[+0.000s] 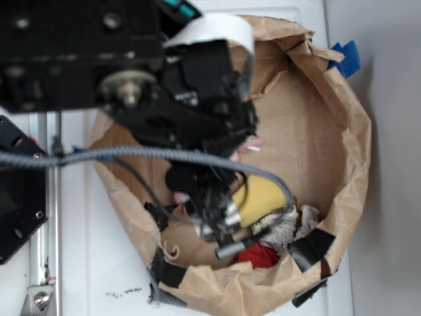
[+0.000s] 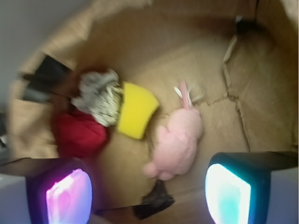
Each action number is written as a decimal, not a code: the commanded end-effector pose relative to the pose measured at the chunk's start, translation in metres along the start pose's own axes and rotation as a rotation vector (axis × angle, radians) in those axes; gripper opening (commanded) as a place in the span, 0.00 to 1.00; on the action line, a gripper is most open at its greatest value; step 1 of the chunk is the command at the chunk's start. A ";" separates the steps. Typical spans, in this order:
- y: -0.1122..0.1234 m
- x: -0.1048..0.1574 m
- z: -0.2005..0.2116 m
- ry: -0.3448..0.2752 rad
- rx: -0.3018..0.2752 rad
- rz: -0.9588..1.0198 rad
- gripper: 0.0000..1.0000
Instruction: Grab the pink bunny.
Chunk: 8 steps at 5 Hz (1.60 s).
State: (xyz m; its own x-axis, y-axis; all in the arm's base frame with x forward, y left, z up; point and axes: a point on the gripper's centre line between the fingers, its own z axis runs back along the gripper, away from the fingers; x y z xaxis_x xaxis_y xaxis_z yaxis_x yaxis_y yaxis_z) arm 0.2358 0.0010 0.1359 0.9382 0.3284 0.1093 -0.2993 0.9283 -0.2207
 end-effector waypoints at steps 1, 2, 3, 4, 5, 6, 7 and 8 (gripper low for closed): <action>0.027 0.012 -0.019 0.023 0.036 0.010 1.00; 0.027 0.019 -0.031 0.026 0.060 0.036 1.00; 0.023 0.020 -0.050 0.017 0.057 0.073 1.00; 0.007 0.016 -0.068 -0.044 0.046 0.060 1.00; -0.002 0.012 -0.081 -0.126 0.089 -0.006 1.00; -0.003 0.010 -0.085 -0.120 0.106 -0.009 1.00; 0.000 0.017 -0.085 -0.072 0.072 0.005 1.00; 0.002 0.020 -0.085 -0.043 0.030 0.018 0.00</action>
State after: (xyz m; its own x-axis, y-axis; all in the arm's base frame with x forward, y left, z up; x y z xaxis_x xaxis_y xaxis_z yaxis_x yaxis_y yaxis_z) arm 0.2586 -0.0127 0.0425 0.9351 0.3379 0.1071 -0.3168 0.9322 -0.1750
